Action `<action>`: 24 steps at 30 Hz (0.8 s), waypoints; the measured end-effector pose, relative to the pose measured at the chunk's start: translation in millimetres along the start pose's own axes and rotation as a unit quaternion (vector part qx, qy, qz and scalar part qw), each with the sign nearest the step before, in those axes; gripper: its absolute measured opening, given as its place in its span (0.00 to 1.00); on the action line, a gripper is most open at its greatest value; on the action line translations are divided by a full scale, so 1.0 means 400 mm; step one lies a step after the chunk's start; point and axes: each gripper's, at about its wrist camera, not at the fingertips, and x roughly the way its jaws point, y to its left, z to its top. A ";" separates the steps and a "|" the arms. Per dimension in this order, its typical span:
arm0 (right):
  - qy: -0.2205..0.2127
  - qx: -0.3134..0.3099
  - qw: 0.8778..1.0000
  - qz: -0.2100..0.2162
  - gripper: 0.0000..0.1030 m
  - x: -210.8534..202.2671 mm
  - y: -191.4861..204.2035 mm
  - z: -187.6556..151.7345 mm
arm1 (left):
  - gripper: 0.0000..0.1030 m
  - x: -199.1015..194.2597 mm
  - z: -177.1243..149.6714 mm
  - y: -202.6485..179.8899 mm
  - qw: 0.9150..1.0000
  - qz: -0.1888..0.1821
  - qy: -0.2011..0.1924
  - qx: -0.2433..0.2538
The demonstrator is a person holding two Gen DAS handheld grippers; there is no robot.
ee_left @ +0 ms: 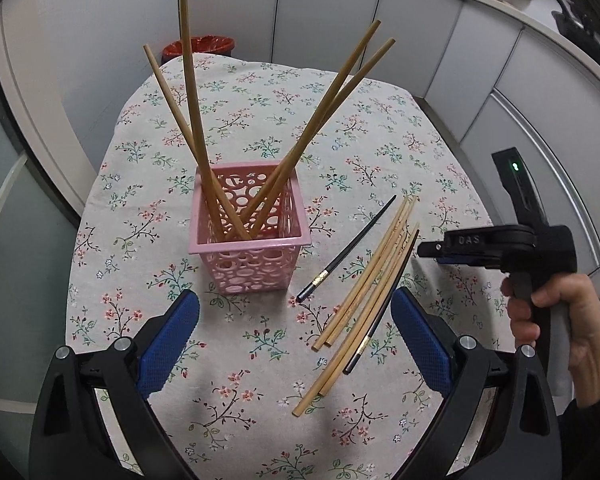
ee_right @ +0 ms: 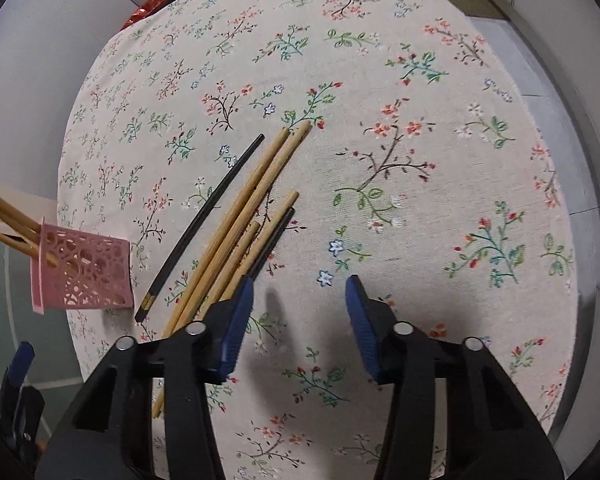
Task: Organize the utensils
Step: 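Move the right gripper to the chopstick pile and close it on the black chopstick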
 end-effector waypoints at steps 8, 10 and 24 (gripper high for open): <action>-0.022 0.008 1.000 -0.013 0.26 0.027 0.019 0.055 | 0.91 -0.003 -0.009 -0.011 1.000 0.001 0.000 0.020; -0.024 -0.003 0.999 -0.037 0.20 0.030 0.030 0.058 | 0.91 -0.002 -0.011 -0.014 1.000 0.006 -0.001 0.028; -0.016 -0.047 0.993 -0.106 0.21 0.052 0.099 0.053 | 0.91 -0.006 -0.013 -0.018 0.999 0.006 -0.001 0.033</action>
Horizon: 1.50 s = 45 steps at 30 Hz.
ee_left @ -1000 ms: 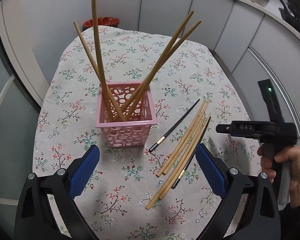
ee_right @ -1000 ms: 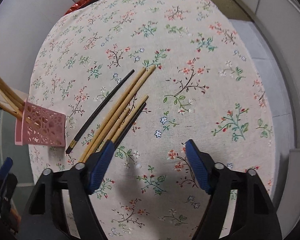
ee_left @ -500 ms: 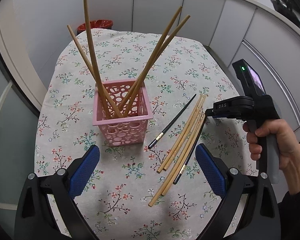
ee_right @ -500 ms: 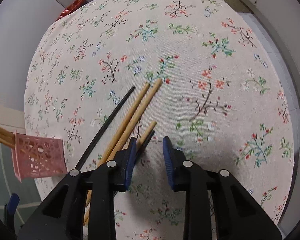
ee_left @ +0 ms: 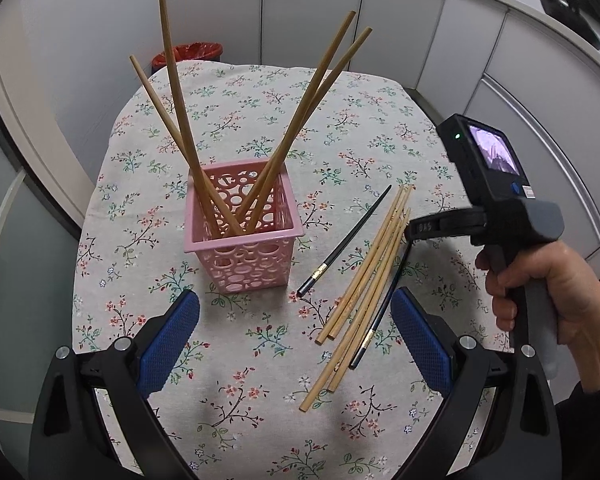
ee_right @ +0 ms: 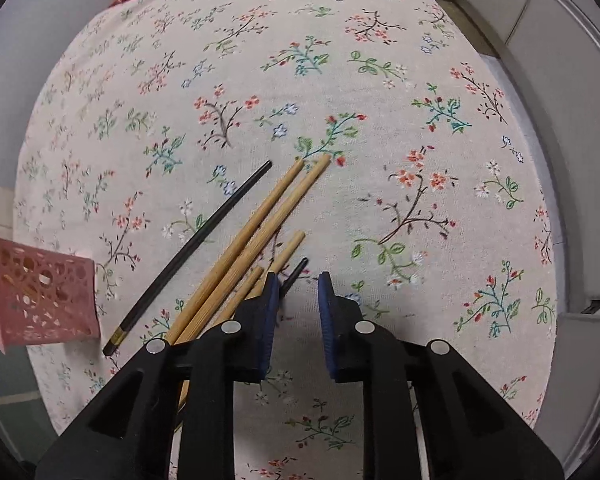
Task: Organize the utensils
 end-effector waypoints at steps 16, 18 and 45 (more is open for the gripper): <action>0.004 -0.012 0.999 0.037 0.03 -0.038 -0.129 -0.061 | 0.52 -0.001 -0.013 -0.124 0.995 -0.043 0.022 0.087; 0.001 -0.002 0.999 0.039 0.03 -0.053 -0.174 -0.071 | 0.42 0.025 -0.002 -0.187 0.992 -0.040 0.030 0.114; 0.014 0.030 0.991 0.131 0.03 -0.076 -0.318 -0.042 | 0.15 0.533 0.273 -0.324 0.974 0.063 0.133 0.174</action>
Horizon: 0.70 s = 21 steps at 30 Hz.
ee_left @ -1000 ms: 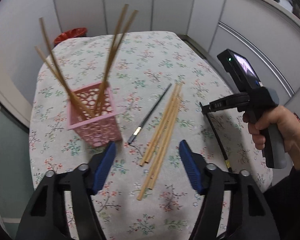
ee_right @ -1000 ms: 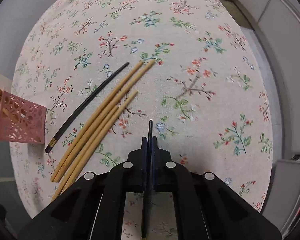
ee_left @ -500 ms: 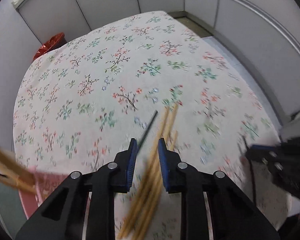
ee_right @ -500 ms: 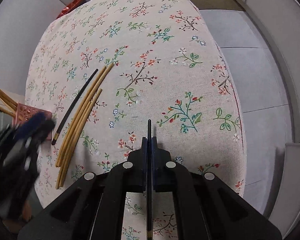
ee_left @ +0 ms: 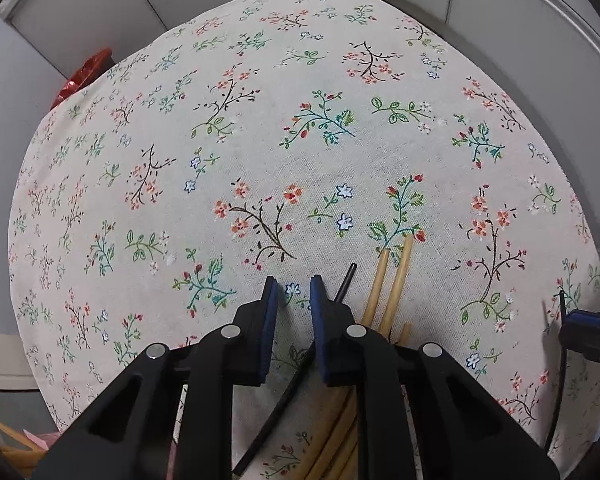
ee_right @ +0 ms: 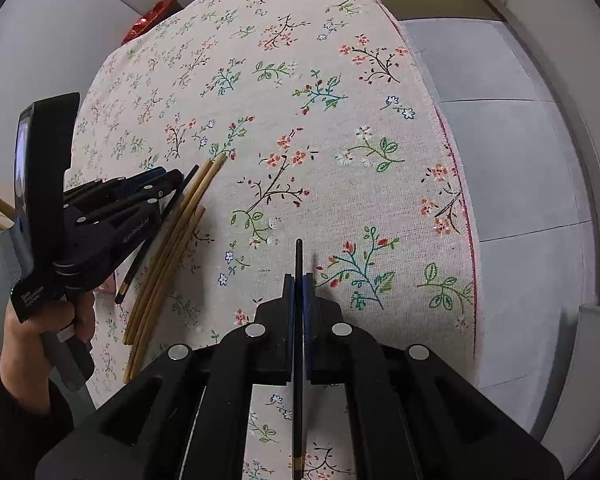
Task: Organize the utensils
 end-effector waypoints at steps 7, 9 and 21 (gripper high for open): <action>-0.002 -0.008 1.000 -0.003 0.03 0.004 0.008 0.007 | 0.00 -0.003 -0.004 -0.011 0.999 -0.013 0.003 -0.031; -0.003 -0.009 1.000 -0.002 0.03 0.004 0.009 0.007 | 0.00 -0.005 -0.010 -0.002 0.998 -0.025 0.014 -0.061; -0.004 -0.007 1.000 0.001 0.03 0.000 0.001 0.007 | 0.00 -0.069 -0.019 0.025 0.994 -0.054 0.014 -0.098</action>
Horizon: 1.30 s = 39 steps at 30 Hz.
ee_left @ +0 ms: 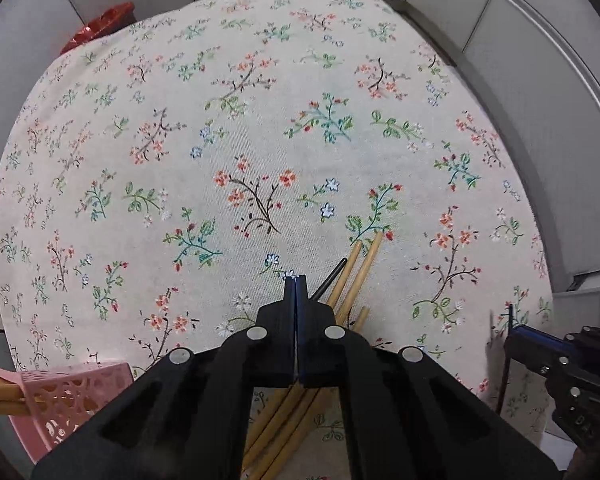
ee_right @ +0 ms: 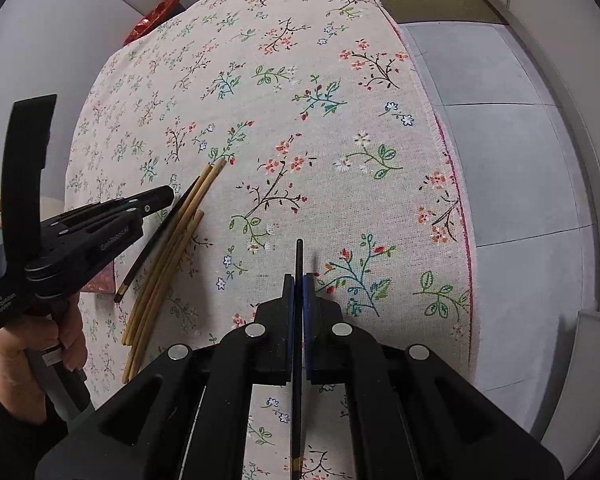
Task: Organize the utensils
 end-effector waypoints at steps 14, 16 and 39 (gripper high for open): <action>-0.057 -0.032 0.998 0.006 0.03 -0.091 0.049 -0.021 | 0.00 -0.164 -0.063 0.005 0.996 -0.019 -0.087 0.013; -0.061 -0.032 0.998 0.009 0.03 -0.103 0.050 -0.025 | 0.00 -0.167 -0.061 0.016 0.996 -0.015 -0.086 0.011; -0.002 -0.001 1.000 0.001 0.03 0.016 0.008 0.003 | 0.30 0.033 -0.013 -0.020 0.991 -0.007 0.045 0.127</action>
